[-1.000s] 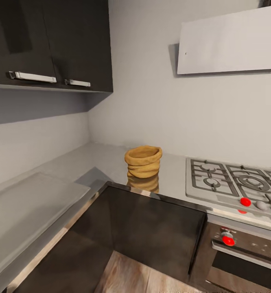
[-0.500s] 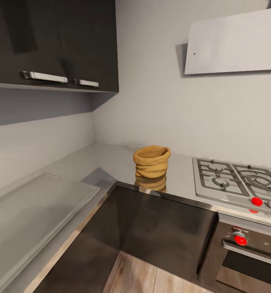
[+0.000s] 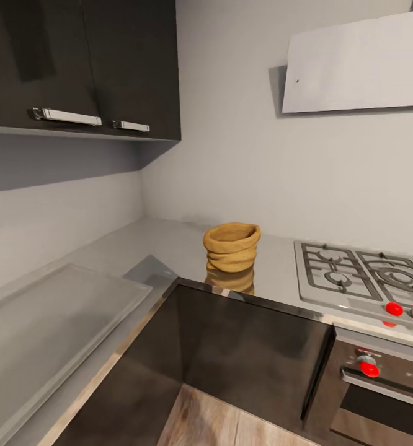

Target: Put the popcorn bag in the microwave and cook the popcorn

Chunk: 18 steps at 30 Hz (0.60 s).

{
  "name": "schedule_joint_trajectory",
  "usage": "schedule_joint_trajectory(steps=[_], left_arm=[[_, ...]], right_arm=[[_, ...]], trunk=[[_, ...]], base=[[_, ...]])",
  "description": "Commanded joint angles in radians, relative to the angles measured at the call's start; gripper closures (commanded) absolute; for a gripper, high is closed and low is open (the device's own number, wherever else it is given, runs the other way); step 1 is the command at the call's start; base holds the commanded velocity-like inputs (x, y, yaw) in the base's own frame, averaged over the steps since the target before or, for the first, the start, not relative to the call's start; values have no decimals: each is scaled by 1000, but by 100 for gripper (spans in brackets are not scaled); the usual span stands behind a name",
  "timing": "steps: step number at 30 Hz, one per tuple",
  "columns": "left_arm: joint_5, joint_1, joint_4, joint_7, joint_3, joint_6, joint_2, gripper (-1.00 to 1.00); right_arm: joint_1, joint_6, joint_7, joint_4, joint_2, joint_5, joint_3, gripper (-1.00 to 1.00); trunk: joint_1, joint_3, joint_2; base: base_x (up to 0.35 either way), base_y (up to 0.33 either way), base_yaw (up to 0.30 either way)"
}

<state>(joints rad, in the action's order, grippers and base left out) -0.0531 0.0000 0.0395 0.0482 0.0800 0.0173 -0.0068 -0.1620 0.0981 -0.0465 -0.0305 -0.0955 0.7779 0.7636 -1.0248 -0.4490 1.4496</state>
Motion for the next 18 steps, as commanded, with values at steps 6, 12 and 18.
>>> schedule_joint_trajectory(steps=[6, 12, 18], left_arm=[[-5, 0, 0, 5, 7, 1, 0, -100], [-5, 0, 0, 5, 7, 1, -1, -100], [-5, 0, 0, 4, 6, 1, 0, -100]], right_arm=[[-1, 6, -1, -2, -1, 4, 8, -100], [-1, 6, -1, -2, -1, 4, 8, -100], [-1, 6, -1, -3, -1, 4, 8, -100]], trunk=[[0, -1, 0], [0, -1, 0], [0, -1, 0]], base=[[149, 0, 0], [152, 0, 0], [153, 0, 0]])
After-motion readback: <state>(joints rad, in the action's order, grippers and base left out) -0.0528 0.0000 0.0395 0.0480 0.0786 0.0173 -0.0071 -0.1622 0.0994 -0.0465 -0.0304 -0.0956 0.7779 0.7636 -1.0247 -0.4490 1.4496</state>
